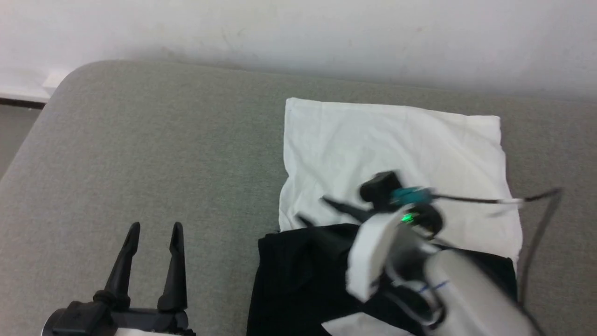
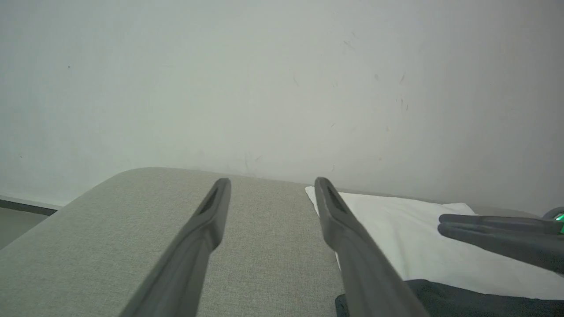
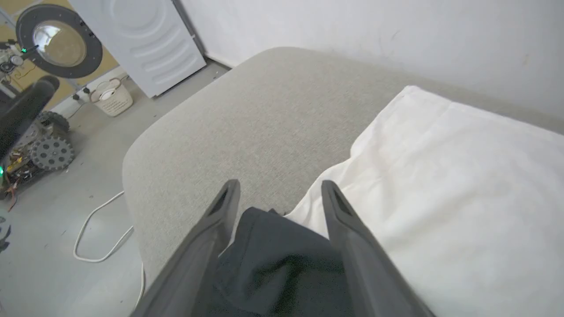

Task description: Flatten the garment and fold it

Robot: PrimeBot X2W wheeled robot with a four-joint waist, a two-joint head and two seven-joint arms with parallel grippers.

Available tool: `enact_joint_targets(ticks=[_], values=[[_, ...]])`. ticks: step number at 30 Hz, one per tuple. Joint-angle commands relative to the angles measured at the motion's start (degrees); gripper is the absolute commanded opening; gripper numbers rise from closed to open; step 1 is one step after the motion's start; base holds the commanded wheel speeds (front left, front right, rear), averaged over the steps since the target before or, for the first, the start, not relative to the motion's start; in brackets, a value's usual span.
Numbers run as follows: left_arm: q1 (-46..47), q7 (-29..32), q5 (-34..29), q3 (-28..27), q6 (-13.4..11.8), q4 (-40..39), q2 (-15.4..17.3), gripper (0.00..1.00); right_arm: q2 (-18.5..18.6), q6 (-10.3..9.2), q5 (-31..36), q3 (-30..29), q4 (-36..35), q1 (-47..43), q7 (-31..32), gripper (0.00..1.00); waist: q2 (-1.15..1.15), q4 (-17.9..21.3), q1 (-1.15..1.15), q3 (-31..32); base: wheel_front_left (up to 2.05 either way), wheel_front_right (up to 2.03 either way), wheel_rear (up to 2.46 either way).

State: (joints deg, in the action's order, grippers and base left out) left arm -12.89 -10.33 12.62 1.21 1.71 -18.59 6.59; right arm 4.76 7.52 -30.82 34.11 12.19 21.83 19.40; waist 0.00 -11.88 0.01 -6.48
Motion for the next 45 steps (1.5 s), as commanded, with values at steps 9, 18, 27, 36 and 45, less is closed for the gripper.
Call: enact_joint_targets(ticks=[9, 18, 27, 36, 45], values=[[-0.3, 0.6, -0.4, 0.6, 0.0, -1.4, 1.2, 1.0, 5.0, -0.03, 13.4, -29.7, -21.5, -14.8, -7.2, 1.0, 0.0, 7.3, -0.01, 1.2, 0.0, 0.0, 0.0], [-0.1, -2.2, -1.3, 1.5, -0.5, -0.4, 0.7, 1.0, -1.5, -0.03, 22.6, -44.2, -30.8, -27.8, -17.1, 1.0, 0.0, 11.6, -0.01, 0.1, 0.0, 0.0, 0.0], [-1.6, -4.3, -4.8, 2.3, -1.4, 3.5, 0.9, 1.0, -1.9, -0.03, 20.7, -44.2, -25.2, -33.2, -27.1, 1.0, 0.0, 12.4, -0.01, -0.6, 0.0, 0.0, 0.0], [3.2, -4.6, -3.9, 2.1, -0.1, 5.1, 1.0, 1.0, -1.9, -0.03, 19.8, -43.2, -23.4, -30.8, -29.7, 1.0, 0.0, 12.9, -0.01, -3.5, 0.0, 0.0, 0.0], [25.3, 9.6, -0.4, 1.0, 3.7, 0.3, 8.3, 1.0, -1.9, -0.03, 19.3, -42.6, -26.3, -26.6, -28.1, 1.0, 0.0, 13.9, -0.01, -12.0, 0.0, 0.0, 0.0]])
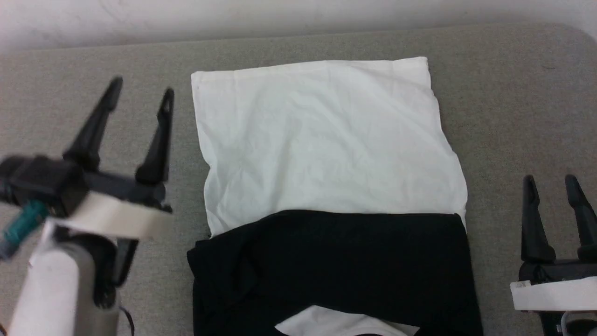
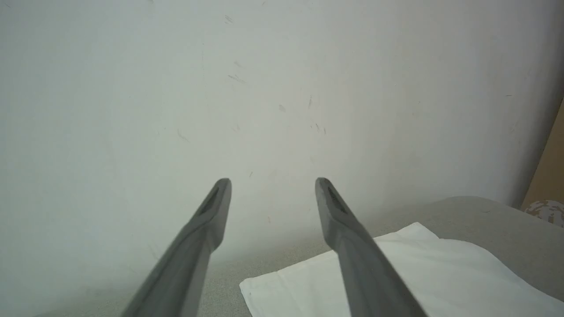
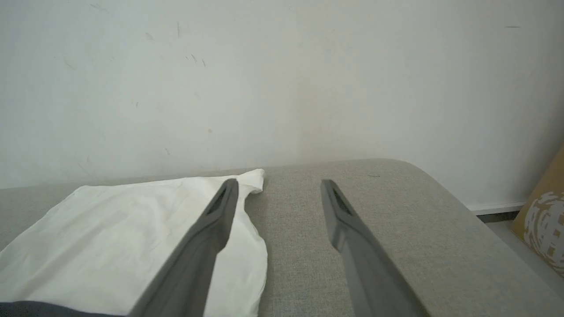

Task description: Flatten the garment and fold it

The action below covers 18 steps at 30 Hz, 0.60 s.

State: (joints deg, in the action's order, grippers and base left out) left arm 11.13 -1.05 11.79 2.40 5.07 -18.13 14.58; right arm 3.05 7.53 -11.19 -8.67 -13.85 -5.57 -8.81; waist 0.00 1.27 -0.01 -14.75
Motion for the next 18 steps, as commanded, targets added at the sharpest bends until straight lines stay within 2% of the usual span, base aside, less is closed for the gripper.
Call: enact_joint_targets(ticks=[1, 6, 10, 18], values=[[4.8, 2.8, 1.4, 0.0, 0.8, 0.2, 1.7, 1.0, -0.2, -0.04, -0.5, 0.5, -0.5, 1.4, 0.2, 1.0, 0.0, 1.0, 0.01, -4.7, 0.0, 0.0, 0.0], [20.8, 14.9, 7.9, 2.2, 2.1, 4.4, 8.0, 1.0, -0.2, -0.04, -1.0, 2.0, -1.7, 4.0, 0.0, 1.0, 0.0, 2.4, 0.01, -10.0, 0.0, 0.0, 0.0], [30.6, 21.9, 10.9, 4.9, 2.3, 9.6, 12.8, 1.0, -0.2, -0.04, -1.2, 2.6, -1.8, 5.8, -0.4, 1.0, 0.0, 3.8, 0.01, -13.6, 0.0, 0.0, 0.0], [39.2, 33.0, 16.7, 11.8, 2.4, 18.1, 19.5, 1.0, -0.2, -0.04, -1.9, 3.7, -1.0, 7.7, -1.1, 1.0, 0.0, 6.5, 0.01, -17.8, 0.0, 0.0, 0.0]])
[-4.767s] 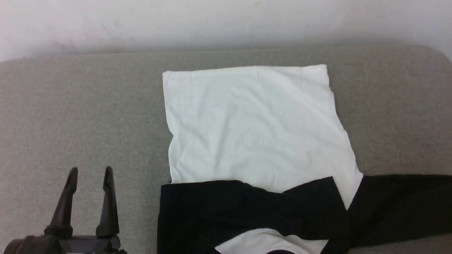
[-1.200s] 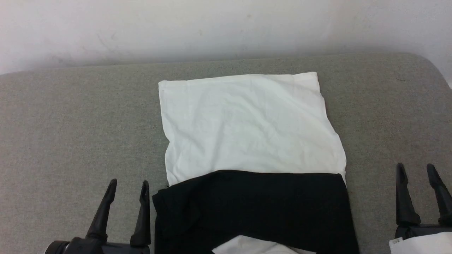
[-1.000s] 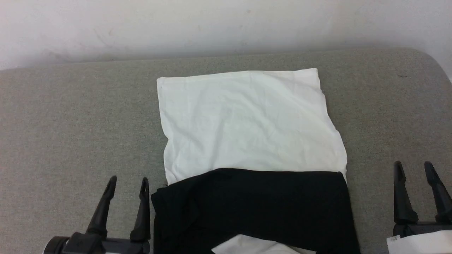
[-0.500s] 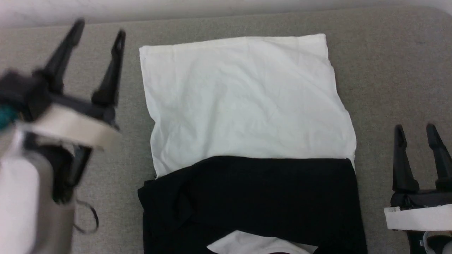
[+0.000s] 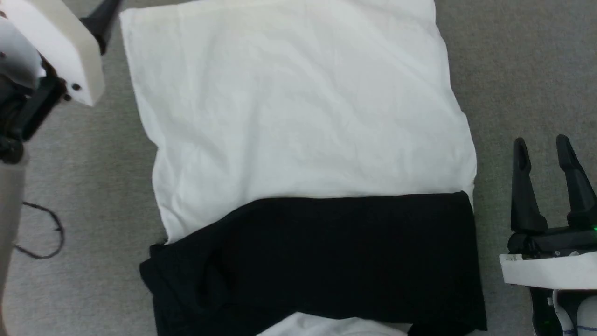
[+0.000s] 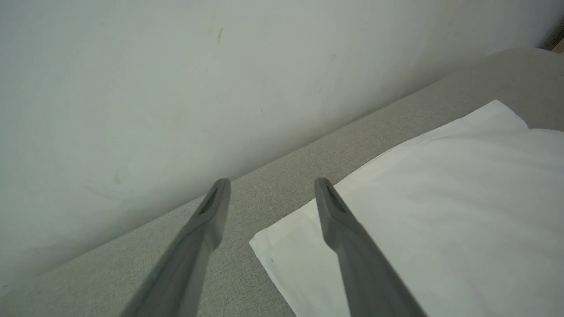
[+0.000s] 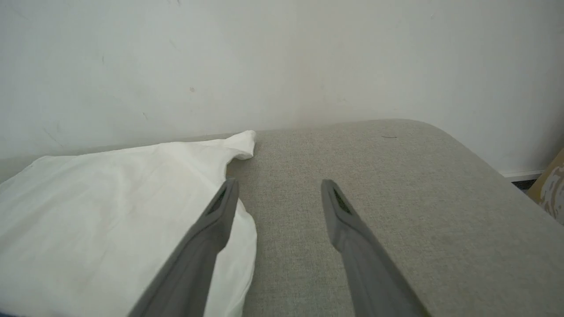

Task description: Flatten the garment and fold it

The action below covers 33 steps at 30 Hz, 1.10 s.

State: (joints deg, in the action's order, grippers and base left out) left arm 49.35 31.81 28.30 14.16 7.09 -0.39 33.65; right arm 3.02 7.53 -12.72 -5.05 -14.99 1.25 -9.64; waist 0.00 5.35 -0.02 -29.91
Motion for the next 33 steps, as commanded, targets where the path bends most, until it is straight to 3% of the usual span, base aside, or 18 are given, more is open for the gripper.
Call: enact_joint_targets(ticks=[1, 9, 14, 21, 23, 28, 33], values=[[1.6, 1.0, 0.5, 0.2, 0.4, 1.3, 1.0, 1.0, -0.1, -0.04, -0.5, 0.1, 0.2, 1.1, -0.4, 1.0, 0.0, 2.7, 0.02, -3.0, 0.0, 0.0, 0.0], [3.8, 10.3, 3.5, 1.9, 0.4, 7.1, 4.2, 1.0, -0.1, -0.04, -1.0, 0.5, 0.5, 1.8, -0.6, 1.0, 0.0, 5.3, 0.02, -5.2, 0.0, 0.0, 0.0], [3.9, 14.1, 3.8, 1.3, -1.4, 8.0, 5.8, 1.0, -0.1, -0.04, -1.6, 0.6, 0.0, 1.5, -0.7, 1.0, 0.0, 6.4, 0.02, -6.7, 0.0, 0.0, 0.0], [1.7, 18.8, 6.1, 1.2, -3.7, 9.4, 5.6, 1.0, -0.1, -0.04, -1.5, 0.1, -0.4, 1.5, -0.3, 1.0, 0.0, 6.7, 0.02, -7.4, 0.0, 0.0, 0.0], [1.2, 18.8, 6.7, 1.3, -3.4, 9.2, 5.6, 0.0, -0.1, -0.04, -1.0, 0.2, -0.9, 1.8, 0.1, 1.0, 0.0, 6.7, 0.02, -7.4, 0.0, 0.0, 0.0], [0.6, 14.3, 6.6, 1.5, -2.2, 9.5, 5.1, 0.0, -0.1, -0.04, 0.1, 1.3, -4.0, 4.3, 2.2, 1.0, 0.0, 6.3, 0.02, -6.5, 0.0, 0.0, 0.0], [0.2, 9.8, 6.1, 2.6, -1.4, 10.8, 3.9, 0.0, 1.2, -0.04, 2.5, 3.0, -13.5, 12.3, 8.1, 1.0, 0.0, 5.3, 0.02, -5.3, 0.0, 0.0, 0.0]])
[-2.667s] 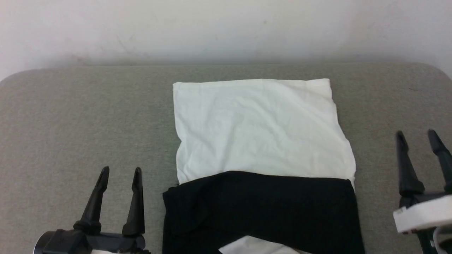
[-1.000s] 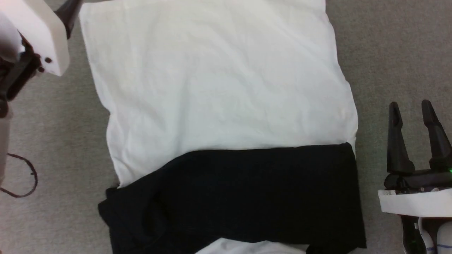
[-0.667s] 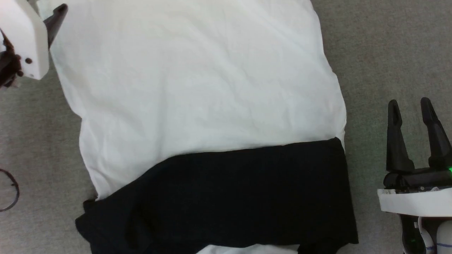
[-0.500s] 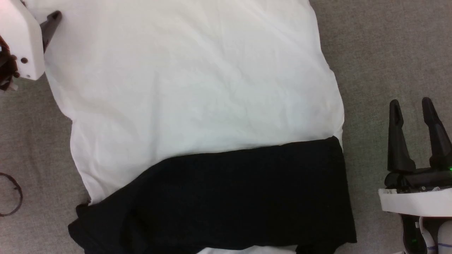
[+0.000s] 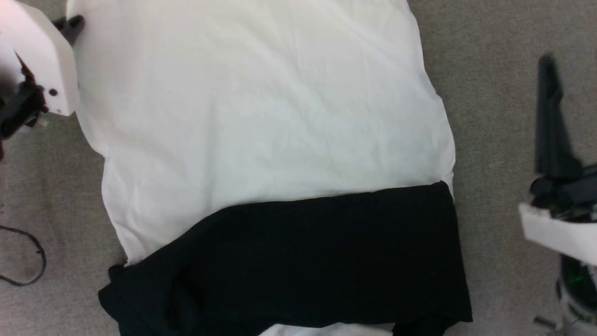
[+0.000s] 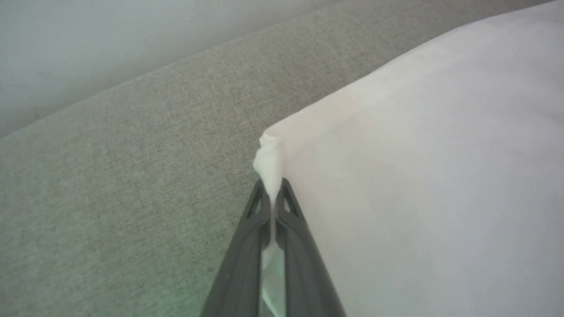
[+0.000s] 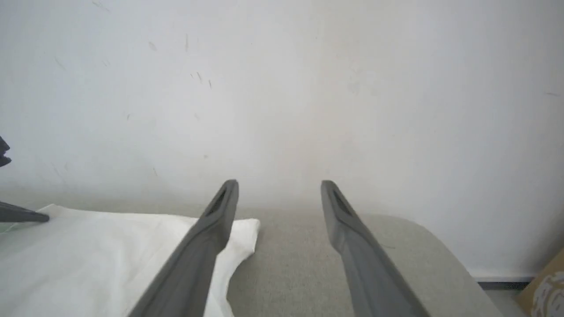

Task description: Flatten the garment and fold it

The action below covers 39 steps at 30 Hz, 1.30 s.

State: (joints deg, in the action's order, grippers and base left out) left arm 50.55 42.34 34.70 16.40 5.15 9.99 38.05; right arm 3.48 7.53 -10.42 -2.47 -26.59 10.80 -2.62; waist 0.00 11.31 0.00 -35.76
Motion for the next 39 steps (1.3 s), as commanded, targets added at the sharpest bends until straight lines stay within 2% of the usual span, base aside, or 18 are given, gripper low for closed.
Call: enact_joint_targets(ticks=[1, 4, 6, 8, 12, 14, 17, 21, 27, 36, 37, 38, 39], values=[[-1.0, -0.8, -0.3, 0.4, 0.6, 0.4, -0.5, 0.0, 0.8, -0.04, 0.2, 0.4, -1.9, 2.7, 1.1, 1.0, 0.0, -0.6, 0.0, 0.5, 0.0, 0.0, 0.0], [-0.5, -2.8, -0.3, 1.3, 1.0, 1.0, -1.5, 0.0, 4.4, -0.04, -1.5, 1.5, -6.5, 11.1, 7.2, 1.0, 0.0, -1.5, 0.0, 0.6, 0.0, 0.0, 0.0], [0.1, -3.6, -0.2, 1.9, 1.2, 1.1, -2.3, 0.0, 7.6, -0.04, -2.8, 3.0, -7.1, 17.9, 12.0, 1.0, 0.0, -2.3, 0.0, 0.3, 0.0, 0.0, 0.0], [0.8, -4.2, -0.3, 2.5, 1.3, 1.2, -3.0, 0.0, 7.2, -0.04, -6.2, 3.2, -4.8, 24.8, 17.3, 1.0, 0.0, -3.1, 0.0, -0.2, 0.0, 0.0, 0.0], [2.1, -4.8, -0.4, 3.7, 1.4, 0.6, -4.7, 0.0, 6.6, -0.04, -9.9, 2.3, 5.7, 36.3, 29.5, 1.0, 0.0, -5.0, 0.0, -1.4, 0.0, 0.0, 0.0], [2.9, -5.1, -0.5, 4.2, 1.4, 0.6, -5.4, 0.0, 4.7, -0.04, -11.1, 0.1, 12.1, 40.7, 35.7, 1.0, 0.0, -5.9, 0.0, -2.0, 0.0, 0.0, 0.0], [3.8, -5.3, -0.4, 4.9, 1.5, 0.6, -6.2, 0.0, 4.2, -0.04, -8.9, -1.7, 20.7, 45.1, 44.9, 1.0, 0.0, -6.9, 0.0, -2.9, 0.0, 0.0, 0.0], [4.6, -5.4, -0.1, 5.4, 1.6, 0.8, -7.1, 0.0, 2.8, -0.04, -4.4, -4.6, 29.7, 48.5, 52.6, 1.0, 0.0, -8.1, 0.0, -3.9, 0.0, 0.0, 0.0], [5.5, -5.4, 0.0, 5.9, 1.5, 0.7, -7.8, 0.0, 1.6, -0.04, 0.7, -5.2, 34.7, 49.3, 59.4, 1.0, 0.0, -9.7, 0.0, -5.8, 0.0, 0.0, 0.0], [6.2, -5.7, 0.1, 6.6, 1.1, 0.3, -8.7, 0.0, 0.4, -0.04, 2.7, -5.9, 36.3, 48.4, 61.9, 1.0, 0.0, -11.6, 0.0, -7.9, 0.0, 0.0, 0.0], [6.3, -5.7, 0.1, 6.6, 1.0, 0.3, -8.8, 0.0, 0.4, -0.04, 2.8, -6.1, 36.3, 48.4, 62.3, 0.54, 0.0, -11.8, 0.0, -8.0, 0.0, 0.0, 0.0], [6.4, -5.8, 0.1, 6.7, 1.0, 0.3, -8.9, 0.0, 0.3, -0.04, 3.2, -6.2, 36.4, 48.3, 62.8, 0.35, 0.0, -11.9, 0.0, -8.1, 0.0, 0.0, 0.0], [6.4, -5.8, 0.2, 6.8, 0.9, 0.4, -9.0, 0.0, 0.3, -0.04, 3.5, -6.2, 36.3, 48.2, 63.3, 0.09, 0.0, -12.0, 0.0, -8.2, 0.0, 0.0, 0.0]])
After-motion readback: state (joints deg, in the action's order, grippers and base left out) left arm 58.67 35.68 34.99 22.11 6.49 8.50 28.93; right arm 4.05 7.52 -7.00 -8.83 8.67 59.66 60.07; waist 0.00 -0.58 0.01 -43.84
